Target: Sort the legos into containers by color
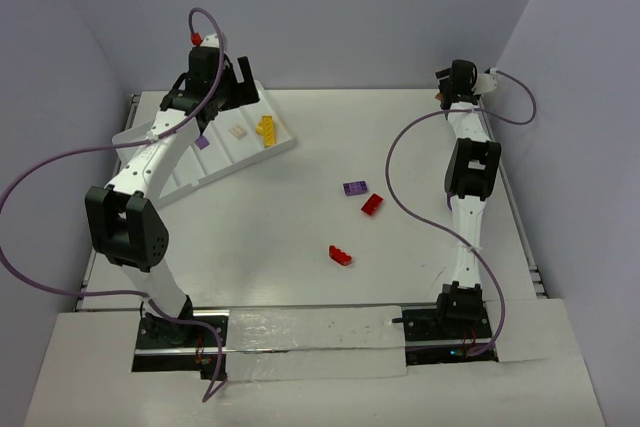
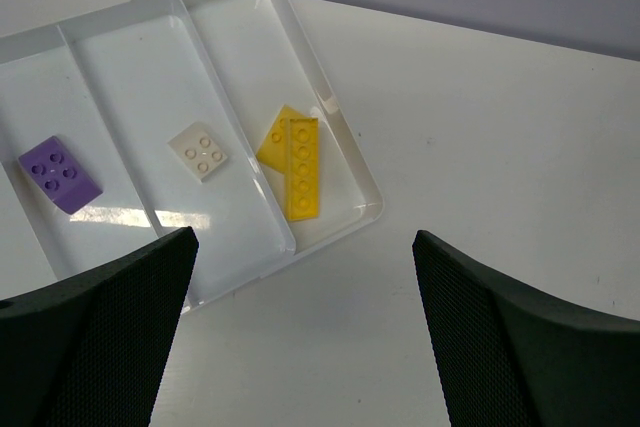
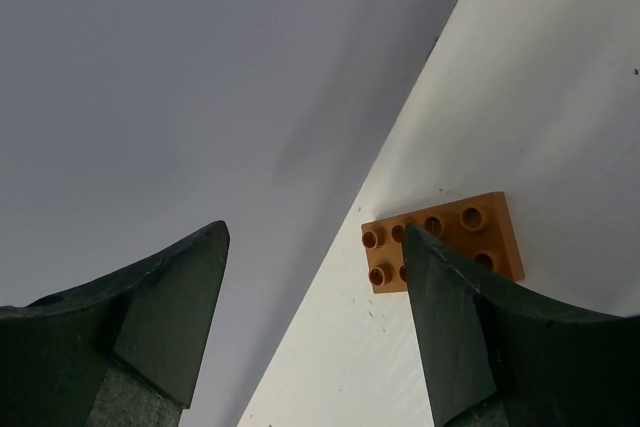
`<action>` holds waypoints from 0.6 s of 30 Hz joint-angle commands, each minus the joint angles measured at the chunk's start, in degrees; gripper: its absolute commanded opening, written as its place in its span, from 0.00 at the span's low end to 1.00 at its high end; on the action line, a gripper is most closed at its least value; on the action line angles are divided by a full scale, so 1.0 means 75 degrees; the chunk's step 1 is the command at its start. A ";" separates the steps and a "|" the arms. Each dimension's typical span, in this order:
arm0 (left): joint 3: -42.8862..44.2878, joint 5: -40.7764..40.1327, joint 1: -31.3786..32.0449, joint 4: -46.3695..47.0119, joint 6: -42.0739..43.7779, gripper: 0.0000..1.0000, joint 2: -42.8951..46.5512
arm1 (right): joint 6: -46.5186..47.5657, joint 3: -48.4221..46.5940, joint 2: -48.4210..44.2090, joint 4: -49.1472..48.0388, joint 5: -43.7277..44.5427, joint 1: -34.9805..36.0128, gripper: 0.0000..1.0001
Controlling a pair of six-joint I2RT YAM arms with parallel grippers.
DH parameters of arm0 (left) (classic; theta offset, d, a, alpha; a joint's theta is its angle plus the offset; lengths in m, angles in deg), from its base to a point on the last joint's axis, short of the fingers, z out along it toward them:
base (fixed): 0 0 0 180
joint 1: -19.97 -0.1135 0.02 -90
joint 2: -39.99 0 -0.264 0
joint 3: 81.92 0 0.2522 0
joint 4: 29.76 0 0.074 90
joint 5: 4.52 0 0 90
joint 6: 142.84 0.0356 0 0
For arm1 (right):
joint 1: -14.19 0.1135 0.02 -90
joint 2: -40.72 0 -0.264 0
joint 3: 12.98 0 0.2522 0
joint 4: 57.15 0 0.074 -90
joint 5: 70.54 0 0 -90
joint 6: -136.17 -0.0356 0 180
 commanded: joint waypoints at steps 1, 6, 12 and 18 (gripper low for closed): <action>0.0424 -0.0086 0.0028 0.0191 0.0145 0.97 -0.0060 | -0.0305 -0.0273 0.0018 0.0115 0.0257 0.0033 0.77; 0.0351 -0.0175 0.0028 0.0139 0.0190 0.97 0.0037 | -0.0555 -0.0198 0.0020 0.0351 0.0101 0.0012 0.76; 0.0321 -0.0273 0.0028 0.0125 0.0274 0.97 0.0131 | -0.0681 -0.0149 0.0007 0.0488 0.0021 -0.0004 0.76; 0.0297 -0.0259 0.0028 0.0123 0.0269 0.97 0.0168 | -0.0677 0.0355 -0.0316 0.0590 -0.0127 0.0003 0.76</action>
